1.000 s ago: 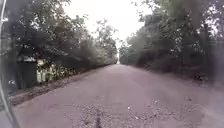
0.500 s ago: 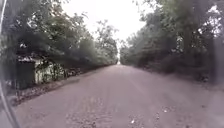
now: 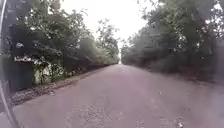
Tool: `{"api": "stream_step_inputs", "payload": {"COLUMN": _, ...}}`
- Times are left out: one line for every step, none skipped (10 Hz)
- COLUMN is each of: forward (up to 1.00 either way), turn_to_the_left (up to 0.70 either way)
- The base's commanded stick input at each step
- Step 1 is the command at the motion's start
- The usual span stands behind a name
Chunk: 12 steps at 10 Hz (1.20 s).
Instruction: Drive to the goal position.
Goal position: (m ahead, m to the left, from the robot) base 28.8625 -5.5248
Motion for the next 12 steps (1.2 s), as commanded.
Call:
{"api": "stream_step_inputs", "payload": {"forward": 0.70, "turn_to_the_left": 0.00}}
{"api": "stream_step_inputs", "payload": {"forward": 0.70, "turn_to_the_left": 0.00}}
{"api": "stream_step_inputs", "payload": {"forward": 0.70, "turn_to_the_left": 0.00}}
{"api": "stream_step_inputs", "payload": {"forward": 0.70, "turn_to_the_left": 0.00}}
{"api": "stream_step_inputs", "payload": {"forward": 0.70, "turn_to_the_left": 0.00}}
{"api": "stream_step_inputs", "payload": {"forward": 0.70, "turn_to_the_left": 0.00}}
{"api": "stream_step_inputs", "payload": {"forward": 0.70, "turn_to_the_left": 0.00}}
{"api": "stream_step_inputs", "payload": {"forward": 0.70, "turn_to_the_left": 0.00}}
{"api": "stream_step_inputs", "payload": {"forward": 0.70, "turn_to_the_left": 0.00}}
{"api": "stream_step_inputs", "payload": {"forward": 0.70, "turn_to_the_left": 0.00}}
{"api": "stream_step_inputs", "payload": {"forward": 0.70, "turn_to_the_left": 0.00}}
{"api": "stream_step_inputs", "payload": {"forward": 0.70, "turn_to_the_left": 0.00}}
